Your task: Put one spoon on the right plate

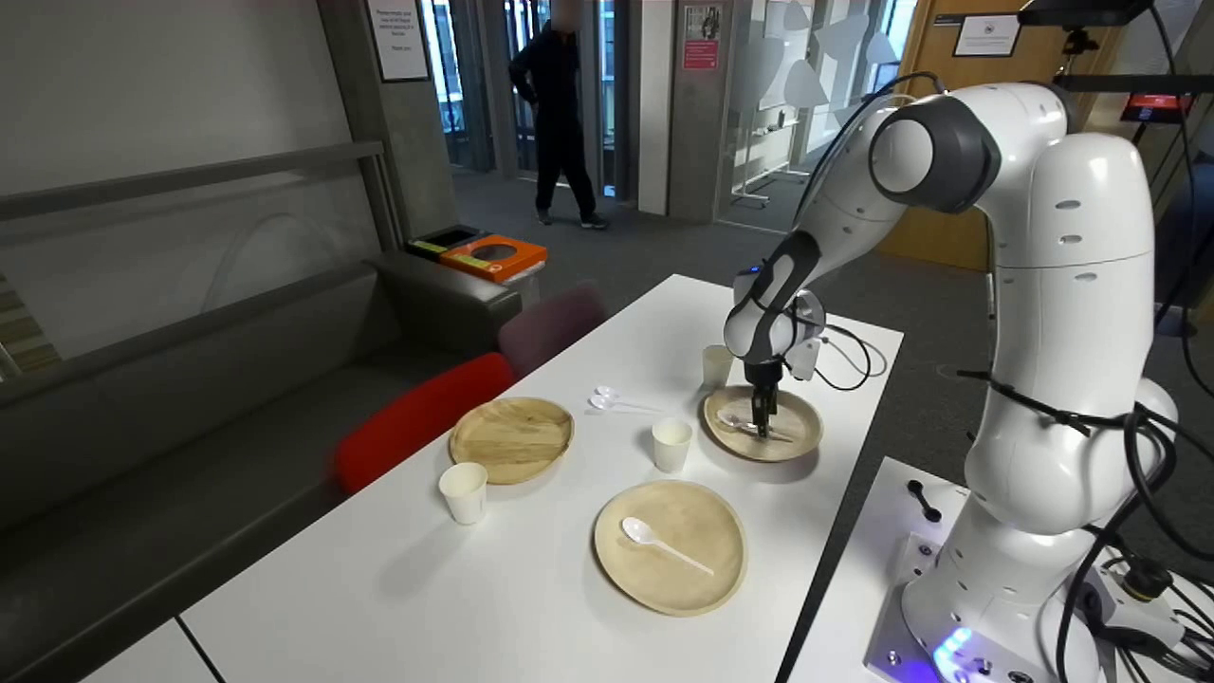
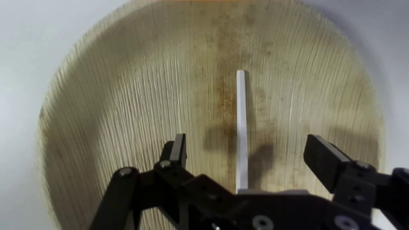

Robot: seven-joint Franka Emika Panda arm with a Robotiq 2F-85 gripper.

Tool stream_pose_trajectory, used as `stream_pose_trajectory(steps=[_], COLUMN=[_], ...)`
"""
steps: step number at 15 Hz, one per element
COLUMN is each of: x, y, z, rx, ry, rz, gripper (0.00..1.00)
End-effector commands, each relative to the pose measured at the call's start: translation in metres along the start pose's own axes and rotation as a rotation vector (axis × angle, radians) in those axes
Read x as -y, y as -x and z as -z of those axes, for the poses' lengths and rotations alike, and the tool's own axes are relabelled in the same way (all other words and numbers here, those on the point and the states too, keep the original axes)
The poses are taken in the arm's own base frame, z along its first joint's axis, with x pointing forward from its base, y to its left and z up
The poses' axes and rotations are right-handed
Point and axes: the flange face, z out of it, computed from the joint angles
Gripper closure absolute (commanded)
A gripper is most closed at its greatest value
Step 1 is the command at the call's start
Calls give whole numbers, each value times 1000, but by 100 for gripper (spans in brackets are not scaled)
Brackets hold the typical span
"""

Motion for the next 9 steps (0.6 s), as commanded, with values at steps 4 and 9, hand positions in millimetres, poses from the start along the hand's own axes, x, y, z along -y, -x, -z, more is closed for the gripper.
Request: stream_pose_trajectory(steps=[4, 9], x=[16, 33], y=[52, 74], z=[64, 114], rx=[-117, -213], ry=[37, 76], rz=[-30, -40], gripper=[0, 0])
